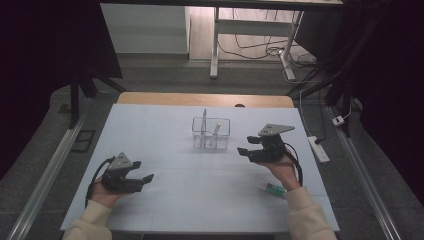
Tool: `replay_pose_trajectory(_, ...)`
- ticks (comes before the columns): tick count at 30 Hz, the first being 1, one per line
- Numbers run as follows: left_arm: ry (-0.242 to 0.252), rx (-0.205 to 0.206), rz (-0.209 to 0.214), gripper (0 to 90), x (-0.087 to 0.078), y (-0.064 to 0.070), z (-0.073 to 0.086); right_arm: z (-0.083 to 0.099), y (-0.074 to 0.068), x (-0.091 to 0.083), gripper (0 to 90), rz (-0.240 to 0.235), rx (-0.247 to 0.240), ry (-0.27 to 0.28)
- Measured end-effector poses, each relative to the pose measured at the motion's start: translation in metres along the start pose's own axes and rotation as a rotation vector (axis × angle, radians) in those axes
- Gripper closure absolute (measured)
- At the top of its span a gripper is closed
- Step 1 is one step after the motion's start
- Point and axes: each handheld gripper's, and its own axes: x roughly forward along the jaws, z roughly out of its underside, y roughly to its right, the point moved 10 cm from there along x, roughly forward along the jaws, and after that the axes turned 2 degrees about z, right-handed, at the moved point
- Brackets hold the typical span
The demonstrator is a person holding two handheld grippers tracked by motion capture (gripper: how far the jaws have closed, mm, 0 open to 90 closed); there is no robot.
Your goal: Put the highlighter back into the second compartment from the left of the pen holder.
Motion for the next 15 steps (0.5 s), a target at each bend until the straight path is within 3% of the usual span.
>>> replay_pose_trajectory(15, 0.003, 0.005, 0.0, 29.3, -0.001, 0.001, -0.001, 0.027, 0.01, -0.025, 37.1, -0.005, -0.006, -0.046)
